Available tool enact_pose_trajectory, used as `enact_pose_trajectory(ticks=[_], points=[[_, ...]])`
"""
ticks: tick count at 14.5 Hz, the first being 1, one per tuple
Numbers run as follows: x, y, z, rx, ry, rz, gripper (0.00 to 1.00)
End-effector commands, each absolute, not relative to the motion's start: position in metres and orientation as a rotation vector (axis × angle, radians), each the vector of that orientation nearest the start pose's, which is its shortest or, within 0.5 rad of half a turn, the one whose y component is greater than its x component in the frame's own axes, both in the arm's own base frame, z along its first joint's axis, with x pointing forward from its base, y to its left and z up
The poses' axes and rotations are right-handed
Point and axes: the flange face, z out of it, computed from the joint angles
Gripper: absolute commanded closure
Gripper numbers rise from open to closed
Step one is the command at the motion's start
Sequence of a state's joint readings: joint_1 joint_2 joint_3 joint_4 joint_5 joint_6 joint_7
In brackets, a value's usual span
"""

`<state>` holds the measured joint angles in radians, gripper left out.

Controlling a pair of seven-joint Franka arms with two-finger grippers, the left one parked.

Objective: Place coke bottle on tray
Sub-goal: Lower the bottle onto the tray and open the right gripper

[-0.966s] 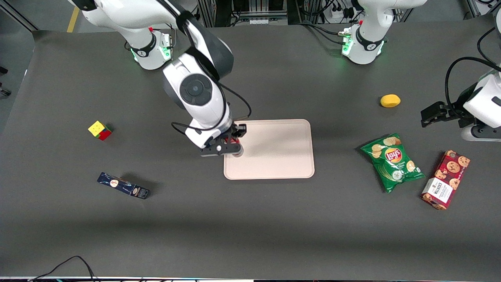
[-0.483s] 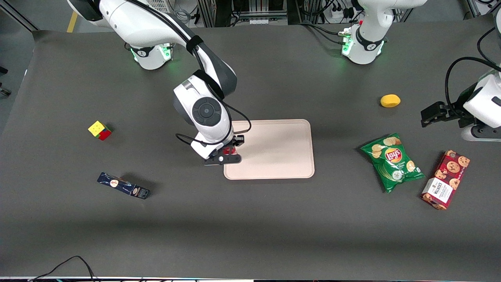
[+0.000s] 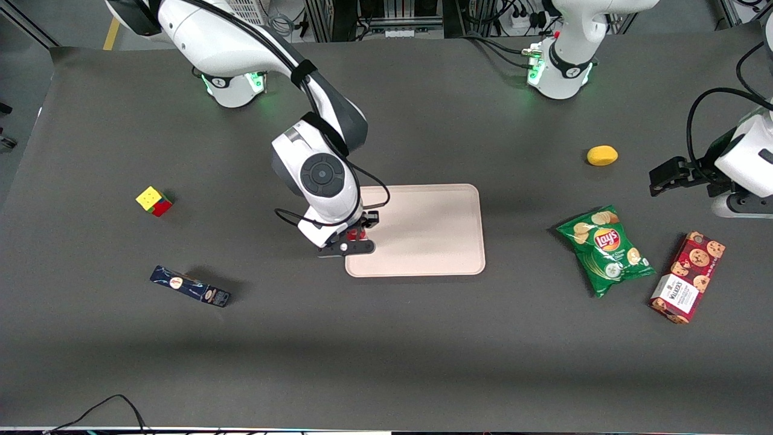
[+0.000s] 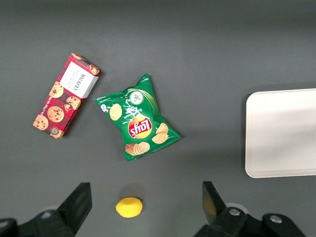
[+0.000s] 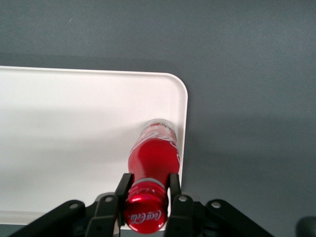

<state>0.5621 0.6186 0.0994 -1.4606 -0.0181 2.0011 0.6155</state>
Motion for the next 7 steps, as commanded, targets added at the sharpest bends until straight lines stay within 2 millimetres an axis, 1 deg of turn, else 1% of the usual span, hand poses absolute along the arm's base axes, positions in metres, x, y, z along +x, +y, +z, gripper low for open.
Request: enact_pose_trajectory(ticks=[1, 3, 4, 5, 6, 7], points=[[0.5654, 0.4268, 0.3184, -3.152, -0.050, 0.104, 1.00], [0.5663, 0.4261, 0.3181, -3.151, -0.047, 0.104, 1.00], [0.5663, 0.4260, 0.3170, -3.152, -0.045, 0.106, 0.86], [0.5663, 0.4260, 0.3170, -3.152, -0.045, 0.106, 0.54], [0.5666, 0.4262, 0.3187, -3.151, -0.045, 0.102, 0.11], [0.5673, 0.4254, 0.3188, -3.151, -0.045, 0.102, 0.00]])
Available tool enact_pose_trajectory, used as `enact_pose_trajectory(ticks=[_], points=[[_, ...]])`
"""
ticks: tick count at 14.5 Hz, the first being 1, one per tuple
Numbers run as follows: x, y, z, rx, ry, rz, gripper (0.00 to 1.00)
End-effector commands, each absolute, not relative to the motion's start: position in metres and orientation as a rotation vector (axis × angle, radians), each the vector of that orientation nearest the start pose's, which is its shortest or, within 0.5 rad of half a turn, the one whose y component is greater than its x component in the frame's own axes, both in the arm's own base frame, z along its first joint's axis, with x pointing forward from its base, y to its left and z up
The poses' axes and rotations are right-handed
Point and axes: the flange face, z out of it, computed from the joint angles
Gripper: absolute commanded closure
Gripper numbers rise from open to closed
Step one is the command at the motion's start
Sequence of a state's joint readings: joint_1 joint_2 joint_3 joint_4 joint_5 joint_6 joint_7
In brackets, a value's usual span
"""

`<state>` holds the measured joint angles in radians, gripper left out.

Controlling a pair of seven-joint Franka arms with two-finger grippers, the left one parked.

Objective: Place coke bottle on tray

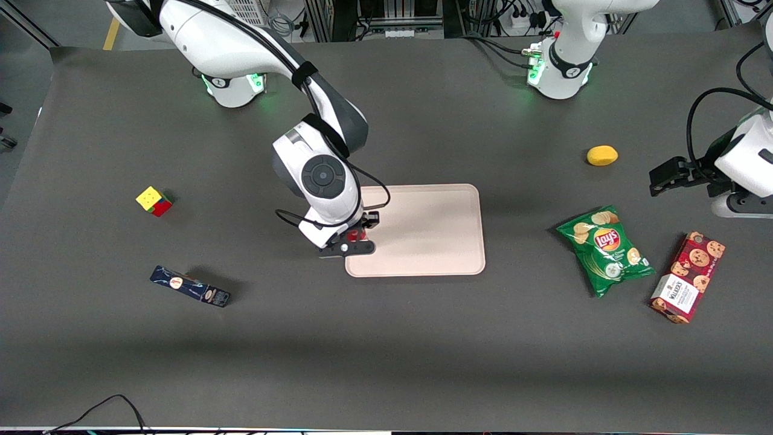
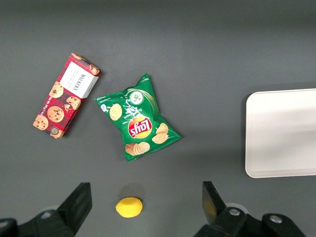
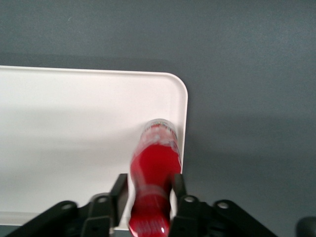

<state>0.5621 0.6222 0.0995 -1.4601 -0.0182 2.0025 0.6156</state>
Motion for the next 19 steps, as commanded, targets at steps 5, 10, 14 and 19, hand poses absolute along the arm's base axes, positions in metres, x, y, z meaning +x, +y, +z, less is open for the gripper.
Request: enact_pose_trajectory(ticks=[5, 10, 14, 19], points=[[0.568, 0.426, 0.327, -3.141, -0.039, 0.089, 0.00], [0.577, 0.405, 0.420, -3.109, -0.026, -0.029, 0.00], [0.582, 0.356, 0.504, -3.102, -0.261, -0.055, 0.00], [0.584, 0.273, 0.567, -3.158, -0.119, -0.061, 0.00]])
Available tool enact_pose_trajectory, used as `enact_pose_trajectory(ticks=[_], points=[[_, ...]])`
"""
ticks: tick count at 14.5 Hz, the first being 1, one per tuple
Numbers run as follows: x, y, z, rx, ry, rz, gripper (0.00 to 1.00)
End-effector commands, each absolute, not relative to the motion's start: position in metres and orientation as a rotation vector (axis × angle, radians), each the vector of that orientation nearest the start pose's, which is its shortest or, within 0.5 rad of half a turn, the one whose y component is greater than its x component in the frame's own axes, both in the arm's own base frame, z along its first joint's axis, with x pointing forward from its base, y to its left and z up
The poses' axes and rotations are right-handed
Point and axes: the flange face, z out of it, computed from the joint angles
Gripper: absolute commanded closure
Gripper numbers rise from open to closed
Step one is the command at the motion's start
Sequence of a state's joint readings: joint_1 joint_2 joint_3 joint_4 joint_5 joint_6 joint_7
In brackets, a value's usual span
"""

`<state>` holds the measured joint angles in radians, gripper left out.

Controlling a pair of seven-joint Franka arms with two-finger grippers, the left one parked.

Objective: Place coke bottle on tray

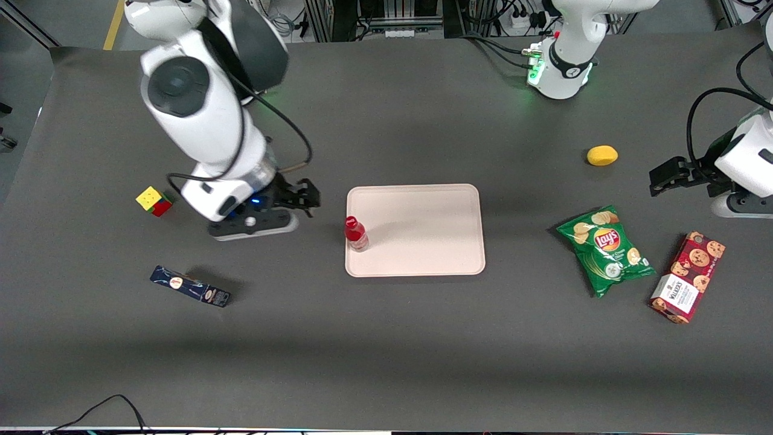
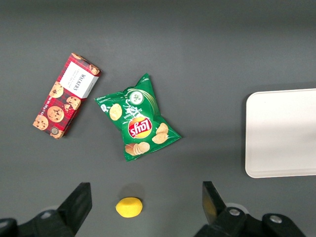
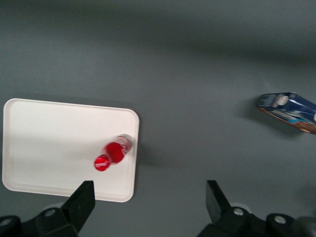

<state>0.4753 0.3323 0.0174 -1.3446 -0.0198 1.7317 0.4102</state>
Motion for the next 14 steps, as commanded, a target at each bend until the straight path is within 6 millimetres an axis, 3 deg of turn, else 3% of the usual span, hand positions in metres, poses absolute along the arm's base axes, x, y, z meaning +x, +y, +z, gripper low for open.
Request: enact_pose_trajectory(ticks=[1, 4, 7, 8, 11, 14], points=[[0.585, 0.255, 0.570, -3.162, -0.128, -0.049, 0.00], [0.580, 0.206, 0.579, -3.164, -0.023, -0.067, 0.00], [0.564, 0.151, 0.572, -3.142, 0.097, -0.110, 0.00], [0.559, 0.143, 0.574, -3.141, 0.124, -0.105, 0.00], [0.563, 0.079, 0.588, -3.145, 0.287, -0.032, 0.00], [0.563, 0.038, 0.595, -3.137, 0.399, -0.006, 0.00]])
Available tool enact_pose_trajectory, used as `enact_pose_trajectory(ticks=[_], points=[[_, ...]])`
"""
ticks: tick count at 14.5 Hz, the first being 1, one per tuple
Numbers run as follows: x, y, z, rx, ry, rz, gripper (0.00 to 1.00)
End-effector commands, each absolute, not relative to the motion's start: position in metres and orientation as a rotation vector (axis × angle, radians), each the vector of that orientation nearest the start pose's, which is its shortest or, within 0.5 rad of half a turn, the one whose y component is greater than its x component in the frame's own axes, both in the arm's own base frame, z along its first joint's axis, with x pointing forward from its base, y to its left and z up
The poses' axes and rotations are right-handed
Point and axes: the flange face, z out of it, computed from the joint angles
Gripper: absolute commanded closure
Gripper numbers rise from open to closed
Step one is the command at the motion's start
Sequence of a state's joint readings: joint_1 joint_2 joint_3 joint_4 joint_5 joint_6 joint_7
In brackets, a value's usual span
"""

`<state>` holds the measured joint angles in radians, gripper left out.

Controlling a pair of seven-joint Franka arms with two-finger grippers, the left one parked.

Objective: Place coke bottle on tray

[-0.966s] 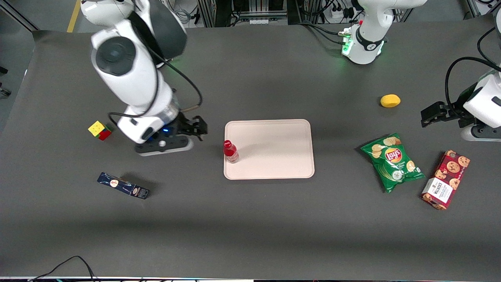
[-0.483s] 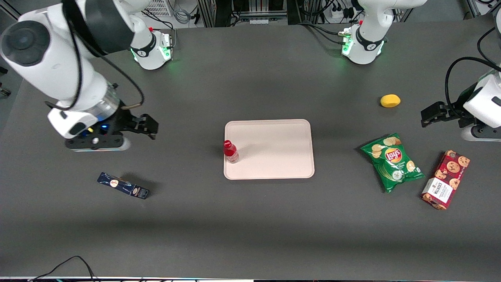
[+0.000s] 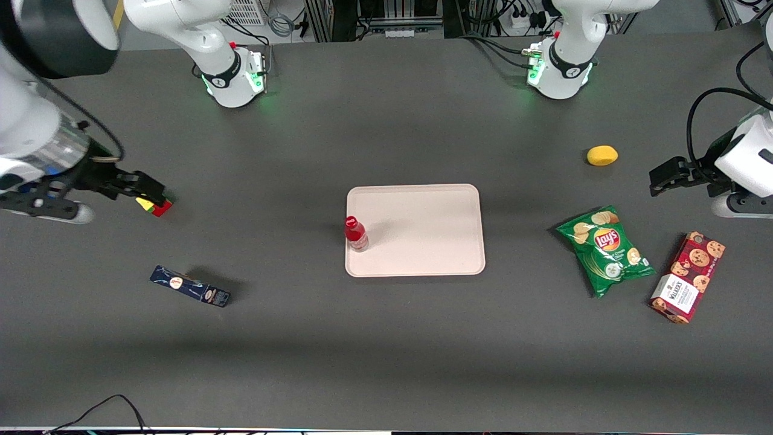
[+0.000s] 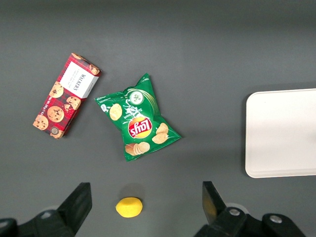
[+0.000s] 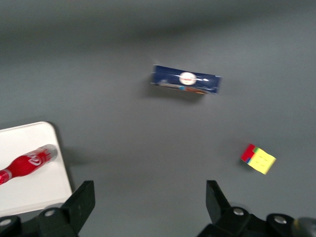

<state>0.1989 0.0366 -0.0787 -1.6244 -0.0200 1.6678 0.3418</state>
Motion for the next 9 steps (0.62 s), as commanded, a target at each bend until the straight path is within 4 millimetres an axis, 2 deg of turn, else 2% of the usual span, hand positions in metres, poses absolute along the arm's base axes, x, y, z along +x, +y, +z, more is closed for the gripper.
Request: enact_pose_trajectory(ticks=[1, 2, 9], points=[[0.563, 0.031, 0.595, -3.135, 0.406, -0.003, 0.00], [0.564, 0.025, 0.594, -3.134, 0.402, -0.003, 0.00], [0.568, 0.016, 0.595, -3.116, 0.406, -0.003, 0.00]])
